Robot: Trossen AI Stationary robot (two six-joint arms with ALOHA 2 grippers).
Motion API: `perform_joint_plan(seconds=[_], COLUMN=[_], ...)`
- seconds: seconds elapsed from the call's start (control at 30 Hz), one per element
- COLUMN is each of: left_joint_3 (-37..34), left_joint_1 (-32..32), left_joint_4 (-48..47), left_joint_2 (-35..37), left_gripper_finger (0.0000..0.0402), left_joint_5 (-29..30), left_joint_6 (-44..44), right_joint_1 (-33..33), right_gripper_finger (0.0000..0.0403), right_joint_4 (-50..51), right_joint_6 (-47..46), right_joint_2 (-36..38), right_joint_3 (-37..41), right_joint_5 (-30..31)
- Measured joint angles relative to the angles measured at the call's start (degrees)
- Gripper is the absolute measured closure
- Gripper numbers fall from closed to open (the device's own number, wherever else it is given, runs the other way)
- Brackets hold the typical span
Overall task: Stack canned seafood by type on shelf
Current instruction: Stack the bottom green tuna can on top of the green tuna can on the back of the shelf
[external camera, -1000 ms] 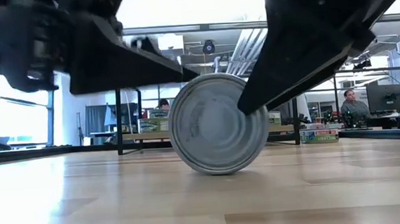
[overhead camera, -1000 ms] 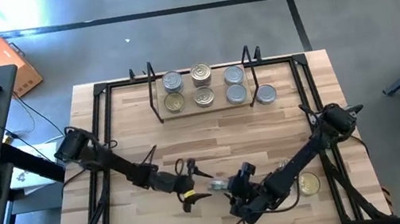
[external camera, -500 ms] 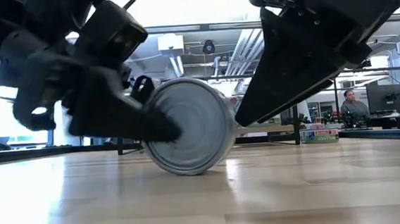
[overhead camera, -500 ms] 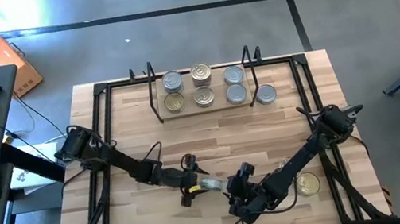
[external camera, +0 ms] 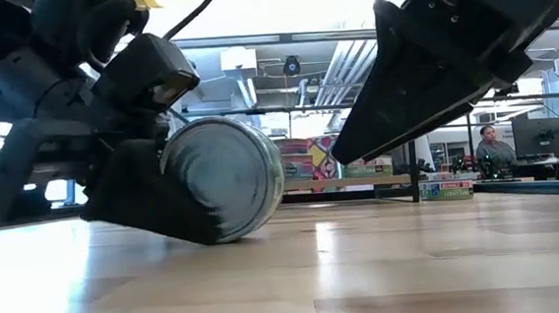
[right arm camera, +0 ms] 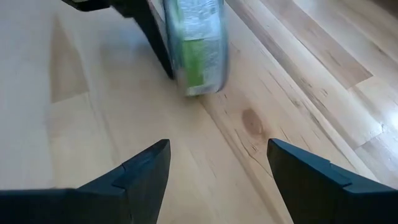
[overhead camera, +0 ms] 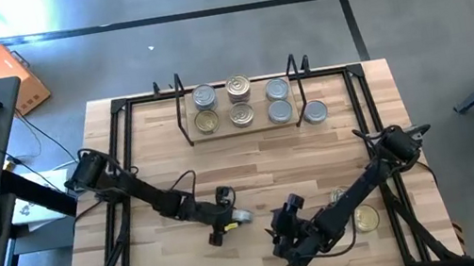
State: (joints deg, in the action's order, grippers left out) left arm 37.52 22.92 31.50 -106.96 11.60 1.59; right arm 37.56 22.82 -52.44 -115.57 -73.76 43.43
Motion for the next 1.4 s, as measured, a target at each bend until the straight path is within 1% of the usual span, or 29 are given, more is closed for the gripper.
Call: perform_joint_plan(seconds=[0.07, 0.2, 0.33, 0.43, 0.5, 0.57, 0.67, 0.77, 0.9, 1.0, 1.07, 1.23, 1.33, 1.4], left_joint_3=[0.00, -0.01, 1.94, 3.69, 4.64, 4.99, 5.04, 5.04, 5.04, 5.02, 5.08, 3.56, 1.28, -0.57], left_joint_1=[0.00, -0.03, -0.03, -0.03, 0.02, -0.03, 0.04, 0.02, 0.17, 0.61, 1.06, 2.13, 2.38, 2.42], left_joint_4=[-1.56, -6.67, -13.51, -17.15, -18.32, -19.06, -19.20, -19.18, -19.52, -19.95, -20.48, -20.40, -18.50, -14.02], left_joint_2=[0.99, 4.37, 8.24, 9.12, 9.10, 9.11, 9.03, 9.03, 9.03, 9.03, 9.03, 9.14, 9.14, 9.14], left_gripper_finger=[0.0290, 0.0290, 0.0290, 0.0290, 0.0291, 0.0291, 0.0291, 0.0291, 0.0291, 0.0290, 0.0280, 0.0207, 0.0178, 0.0169], left_joint_5=[0.08, 0.08, 0.10, 0.10, 0.26, 0.40, 0.11, 0.12, 0.71, 1.66, 2.20, 1.27, 0.78, 0.88], left_joint_6=[-0.10, -0.94, -1.36, -1.28, -0.61, -0.53, -0.57, -0.93, -1.51, -1.69, -1.98, -3.13, -5.17, -6.41], right_joint_1=[0.00, -0.27, -2.00, -4.25, -5.76, -7.06, -8.75, -9.58, -10.00, -10.12, -9.52, -7.73, -6.08, -4.97], right_gripper_finger=[0.0140, 0.0140, 0.0140, 0.0140, 0.0140, 0.0140, 0.0150, 0.0190, 0.0275, 0.0276, 0.0276, 0.0276, 0.0276, 0.0276], right_joint_4=[-0.49, -5.24, -11.93, -17.17, -19.89, -22.33, -26.41, -27.14, -26.08, -24.98, -24.73, -23.03, -23.16, -25.33], right_joint_6=[0.98, 7.51, 17.97, 25.60, 27.29, 29.93, 34.36, 34.96, 34.66, 33.85, 33.55, 28.88, 24.16, 20.21], right_joint_2=[0.00, -0.04, -0.04, -0.04, -0.04, -0.04, -0.04, -0.04, -0.04, -0.02, -0.02, -0.04, -0.04, -0.02], right_joint_3=[0.00, 0.00, 0.00, 0.00, 0.00, 0.00, -0.02, -0.02, -0.06, -0.13, -0.17, 1.11, 4.22, 6.73], right_joint_5=[0.08, 3.11, 4.63, 4.63, 5.92, 5.13, 0.27, -1.89, -4.37, -4.86, -4.44, -2.88, 1.33, 4.92])
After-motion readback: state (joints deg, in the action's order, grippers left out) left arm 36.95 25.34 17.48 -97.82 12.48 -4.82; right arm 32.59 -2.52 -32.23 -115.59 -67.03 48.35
